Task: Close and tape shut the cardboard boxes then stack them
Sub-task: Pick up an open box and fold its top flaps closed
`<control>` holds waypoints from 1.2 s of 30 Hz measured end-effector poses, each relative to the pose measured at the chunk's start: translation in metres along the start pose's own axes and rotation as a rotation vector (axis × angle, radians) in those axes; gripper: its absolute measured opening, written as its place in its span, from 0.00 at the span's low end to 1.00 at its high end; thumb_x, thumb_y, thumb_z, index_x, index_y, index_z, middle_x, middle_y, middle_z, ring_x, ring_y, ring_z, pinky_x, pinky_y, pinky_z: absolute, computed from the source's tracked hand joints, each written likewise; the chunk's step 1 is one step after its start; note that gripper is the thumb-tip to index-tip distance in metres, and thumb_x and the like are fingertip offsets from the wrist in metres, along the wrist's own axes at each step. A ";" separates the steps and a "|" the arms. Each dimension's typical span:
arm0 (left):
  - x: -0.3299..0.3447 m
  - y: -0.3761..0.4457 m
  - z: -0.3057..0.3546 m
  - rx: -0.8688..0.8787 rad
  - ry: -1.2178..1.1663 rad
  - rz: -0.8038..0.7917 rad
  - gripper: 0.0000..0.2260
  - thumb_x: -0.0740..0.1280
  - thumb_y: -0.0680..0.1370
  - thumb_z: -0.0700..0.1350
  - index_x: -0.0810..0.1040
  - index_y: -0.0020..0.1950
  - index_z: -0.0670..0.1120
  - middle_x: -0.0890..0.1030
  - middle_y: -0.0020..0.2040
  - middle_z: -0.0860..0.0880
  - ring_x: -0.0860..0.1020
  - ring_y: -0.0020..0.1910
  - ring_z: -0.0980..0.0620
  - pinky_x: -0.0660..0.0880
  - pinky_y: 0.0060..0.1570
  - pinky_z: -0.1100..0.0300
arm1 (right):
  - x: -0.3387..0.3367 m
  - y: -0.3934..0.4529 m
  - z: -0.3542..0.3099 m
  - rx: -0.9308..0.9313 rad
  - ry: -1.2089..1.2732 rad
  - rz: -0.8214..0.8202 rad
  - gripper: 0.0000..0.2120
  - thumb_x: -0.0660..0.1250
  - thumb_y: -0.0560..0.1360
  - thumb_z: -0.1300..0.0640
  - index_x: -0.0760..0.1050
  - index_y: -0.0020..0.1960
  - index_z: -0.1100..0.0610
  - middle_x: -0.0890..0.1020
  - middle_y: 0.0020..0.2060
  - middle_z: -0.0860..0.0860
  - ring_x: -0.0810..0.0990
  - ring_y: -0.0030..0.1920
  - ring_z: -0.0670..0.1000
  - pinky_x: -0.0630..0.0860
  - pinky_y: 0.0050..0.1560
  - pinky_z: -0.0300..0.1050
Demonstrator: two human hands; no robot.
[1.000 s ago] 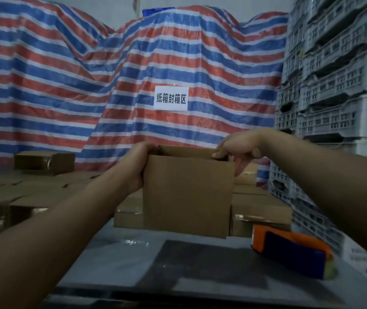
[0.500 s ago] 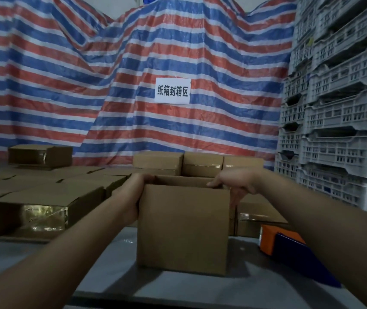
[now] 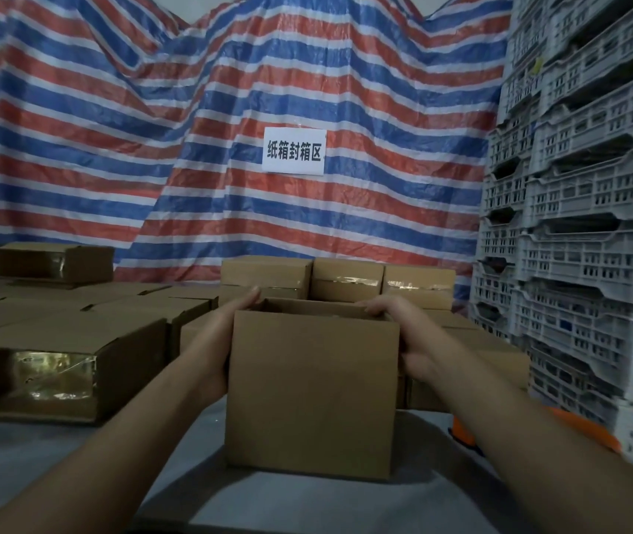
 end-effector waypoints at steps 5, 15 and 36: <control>0.001 -0.002 0.002 0.008 -0.025 0.028 0.16 0.67 0.76 0.56 0.84 0.52 0.44 0.85 0.46 0.43 0.83 0.40 0.47 0.78 0.46 0.53 | 0.002 -0.006 0.003 -0.032 0.052 0.026 0.11 0.64 0.78 0.53 0.78 0.57 0.55 0.87 0.35 0.53 0.85 0.37 0.52 0.78 0.41 0.48; 0.005 -0.009 -0.003 0.040 -0.067 0.055 0.19 0.63 0.78 0.57 0.87 0.35 0.51 0.85 0.39 0.46 0.84 0.36 0.50 0.79 0.33 0.59 | 0.009 -0.007 0.019 -0.006 0.118 0.058 0.20 0.64 0.77 0.42 0.79 0.51 0.60 0.84 0.32 0.54 0.84 0.30 0.51 0.74 0.39 0.47; -0.003 -0.013 -0.015 0.075 -0.022 0.148 0.12 0.67 0.78 0.41 0.74 0.58 0.54 0.85 0.42 0.42 0.84 0.35 0.47 0.80 0.35 0.53 | 0.011 -0.005 0.021 0.013 0.141 0.139 0.22 0.65 0.77 0.39 0.80 0.51 0.59 0.84 0.31 0.55 0.84 0.29 0.53 0.77 0.32 0.43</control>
Point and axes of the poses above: each hand's wrist, its own y-axis towards the middle knuckle, its own x-axis out of the palm, z = x × y, the point moved 2 cm from there along y, towards the middle knuckle
